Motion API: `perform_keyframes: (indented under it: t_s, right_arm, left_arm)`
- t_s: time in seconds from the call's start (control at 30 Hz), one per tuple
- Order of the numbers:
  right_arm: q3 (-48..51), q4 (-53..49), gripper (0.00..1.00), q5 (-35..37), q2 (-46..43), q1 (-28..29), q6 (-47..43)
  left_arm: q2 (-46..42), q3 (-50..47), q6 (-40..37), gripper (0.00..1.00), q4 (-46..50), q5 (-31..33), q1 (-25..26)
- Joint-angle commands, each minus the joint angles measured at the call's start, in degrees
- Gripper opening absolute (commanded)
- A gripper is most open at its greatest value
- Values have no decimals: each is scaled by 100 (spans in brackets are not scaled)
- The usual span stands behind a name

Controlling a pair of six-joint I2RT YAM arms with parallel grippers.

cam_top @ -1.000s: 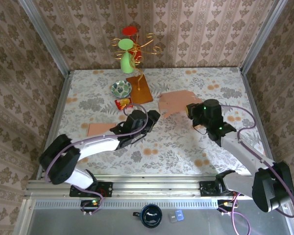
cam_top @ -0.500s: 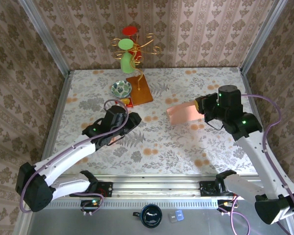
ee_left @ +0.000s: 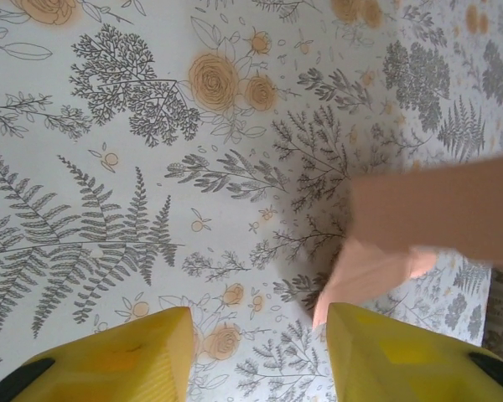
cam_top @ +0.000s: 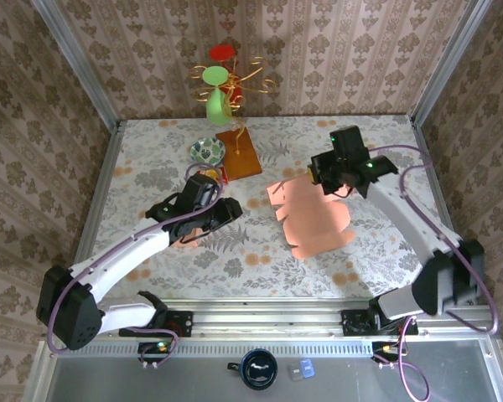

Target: Fold the paper box

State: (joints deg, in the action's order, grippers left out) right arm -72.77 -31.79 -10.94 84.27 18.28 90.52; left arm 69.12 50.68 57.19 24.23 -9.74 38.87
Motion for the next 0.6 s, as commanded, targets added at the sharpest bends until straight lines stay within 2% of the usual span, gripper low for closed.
perform_keyframes:
  t_s: [0.0,0.13,0.37,0.57]
  right_arm:
    - [332,1011,0,-324,219,35,-96]
    - [1014,2029,0,-658,518,61,-58]
    - [1335,2445,0,-962,863,105,-491]
    - [1665,3160,0,-1048,877,105,-662]
  left_arm:
    - [-97,43,-424,45,262,-189,-116]
    - [-217,-213,-626,44,250,-355,-318]
    - [-141,-471,-1158,43,109,-759,-761]
    - [145,-461,-1594,40,91,-896,-912]
